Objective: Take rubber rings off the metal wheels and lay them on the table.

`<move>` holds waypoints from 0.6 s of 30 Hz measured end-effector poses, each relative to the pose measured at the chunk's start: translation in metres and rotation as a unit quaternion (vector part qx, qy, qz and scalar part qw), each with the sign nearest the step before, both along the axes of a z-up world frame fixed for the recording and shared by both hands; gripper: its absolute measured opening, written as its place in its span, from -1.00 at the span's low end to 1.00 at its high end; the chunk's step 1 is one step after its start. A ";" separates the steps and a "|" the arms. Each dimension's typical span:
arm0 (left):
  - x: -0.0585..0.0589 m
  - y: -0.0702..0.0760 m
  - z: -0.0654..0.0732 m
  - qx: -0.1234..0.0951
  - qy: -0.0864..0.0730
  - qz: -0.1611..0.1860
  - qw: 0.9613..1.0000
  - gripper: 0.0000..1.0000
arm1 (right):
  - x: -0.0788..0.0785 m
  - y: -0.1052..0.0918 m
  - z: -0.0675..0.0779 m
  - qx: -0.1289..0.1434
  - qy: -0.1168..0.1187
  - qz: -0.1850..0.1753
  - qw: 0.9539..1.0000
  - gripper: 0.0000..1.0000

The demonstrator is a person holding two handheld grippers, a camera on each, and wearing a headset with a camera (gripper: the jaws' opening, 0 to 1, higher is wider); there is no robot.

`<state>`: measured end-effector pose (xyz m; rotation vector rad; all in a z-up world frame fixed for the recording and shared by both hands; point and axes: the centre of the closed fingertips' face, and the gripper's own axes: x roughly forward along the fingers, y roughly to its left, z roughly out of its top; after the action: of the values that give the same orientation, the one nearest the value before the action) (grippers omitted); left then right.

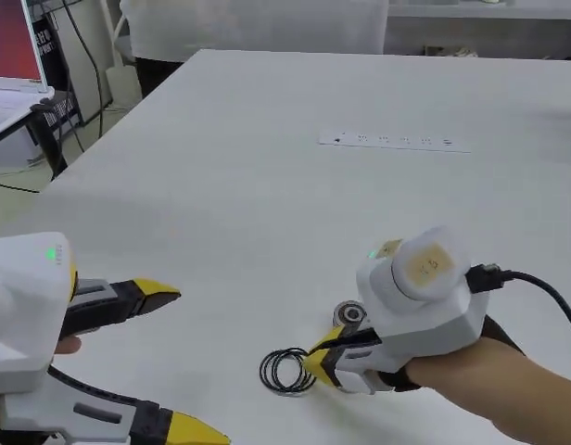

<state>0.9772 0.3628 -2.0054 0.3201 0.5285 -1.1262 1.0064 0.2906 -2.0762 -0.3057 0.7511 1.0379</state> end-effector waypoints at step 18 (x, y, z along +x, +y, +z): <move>0.000 0.001 0.002 0.000 -0.003 -0.002 1.000 0.76 | 0.015 -0.008 0.032 0.035 -0.021 -0.032 0.999 -0.89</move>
<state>0.9775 0.3635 -2.0038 0.3242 0.5226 -1.1284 1.0210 0.2830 -2.0444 -0.2417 0.6812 0.9926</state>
